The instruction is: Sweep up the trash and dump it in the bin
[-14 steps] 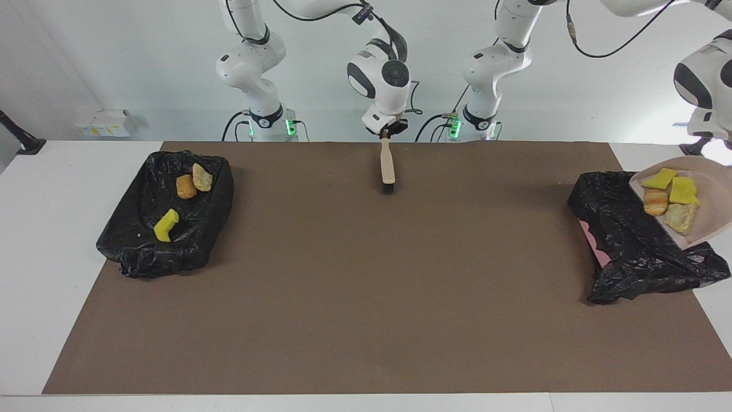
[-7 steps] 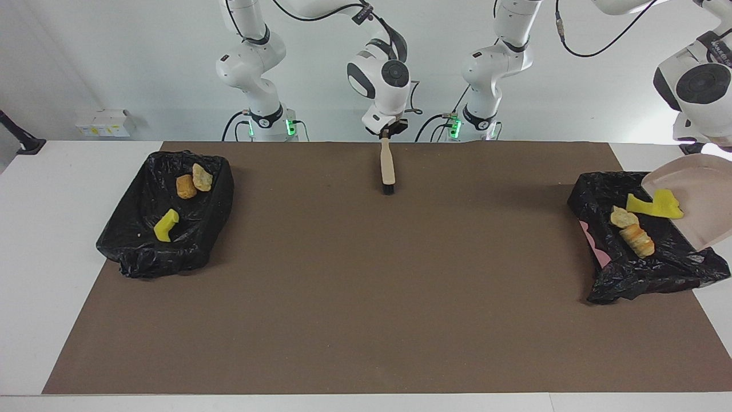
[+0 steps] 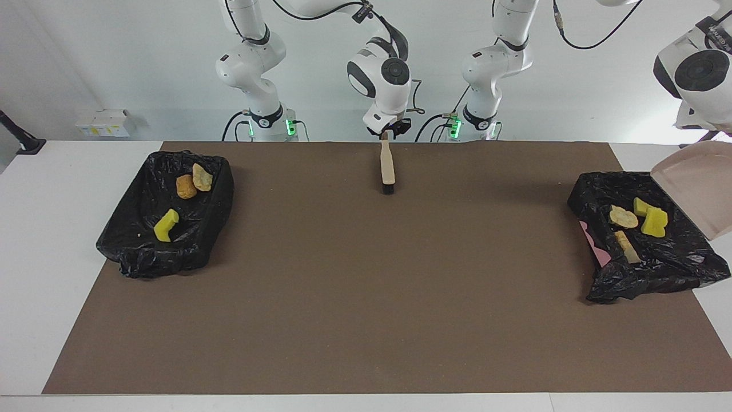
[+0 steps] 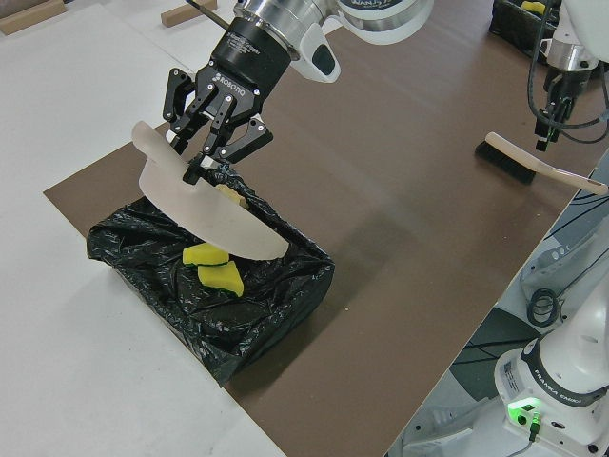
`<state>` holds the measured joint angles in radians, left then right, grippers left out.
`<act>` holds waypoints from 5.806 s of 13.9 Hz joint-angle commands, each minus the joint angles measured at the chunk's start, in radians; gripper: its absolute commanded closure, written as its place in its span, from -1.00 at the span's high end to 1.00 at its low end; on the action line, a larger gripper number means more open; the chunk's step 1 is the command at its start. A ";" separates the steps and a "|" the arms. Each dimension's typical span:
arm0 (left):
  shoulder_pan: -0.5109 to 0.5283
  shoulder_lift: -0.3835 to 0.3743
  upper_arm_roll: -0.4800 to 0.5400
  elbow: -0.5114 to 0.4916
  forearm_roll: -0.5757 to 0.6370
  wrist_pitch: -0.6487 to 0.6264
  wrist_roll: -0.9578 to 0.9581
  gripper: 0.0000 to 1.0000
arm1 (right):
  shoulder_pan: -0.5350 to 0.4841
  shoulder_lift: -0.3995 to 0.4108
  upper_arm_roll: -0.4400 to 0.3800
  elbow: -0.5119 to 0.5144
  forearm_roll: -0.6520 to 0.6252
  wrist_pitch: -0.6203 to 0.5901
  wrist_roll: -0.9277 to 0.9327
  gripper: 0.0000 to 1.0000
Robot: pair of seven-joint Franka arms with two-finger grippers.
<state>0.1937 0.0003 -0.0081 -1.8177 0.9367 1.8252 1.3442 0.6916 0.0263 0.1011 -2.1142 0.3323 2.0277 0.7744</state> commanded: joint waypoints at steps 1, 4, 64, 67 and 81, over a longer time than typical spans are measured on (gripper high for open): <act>-0.112 -0.013 0.010 -0.002 -0.064 -0.133 -0.072 -1.00 | -0.159 -0.017 -0.001 0.061 -0.004 -0.029 -0.037 0.63; -0.193 -0.014 0.010 -0.002 -0.215 -0.202 -0.140 -1.00 | -0.324 -0.017 0.000 0.129 -0.068 -0.038 -0.110 1.00; -0.201 0.056 0.028 0.182 -0.947 -0.099 -1.195 1.00 | -0.684 -0.022 -0.003 0.657 -0.340 -0.607 -0.465 1.00; -0.188 0.005 0.027 0.222 -0.943 -0.220 -1.209 1.00 | -0.684 -0.023 -0.001 0.657 -0.340 -0.607 -0.465 1.00; -0.206 -0.051 0.019 0.202 -0.941 -0.332 -1.283 1.00 | -0.684 -0.022 -0.003 0.657 -0.340 -0.607 -0.465 1.00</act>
<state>-0.0057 -0.0421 0.0087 -1.6181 -0.0213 1.5212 0.0692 0.0279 -0.0026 0.0854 -1.4725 0.0003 1.4338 0.3427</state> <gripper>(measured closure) 0.000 0.000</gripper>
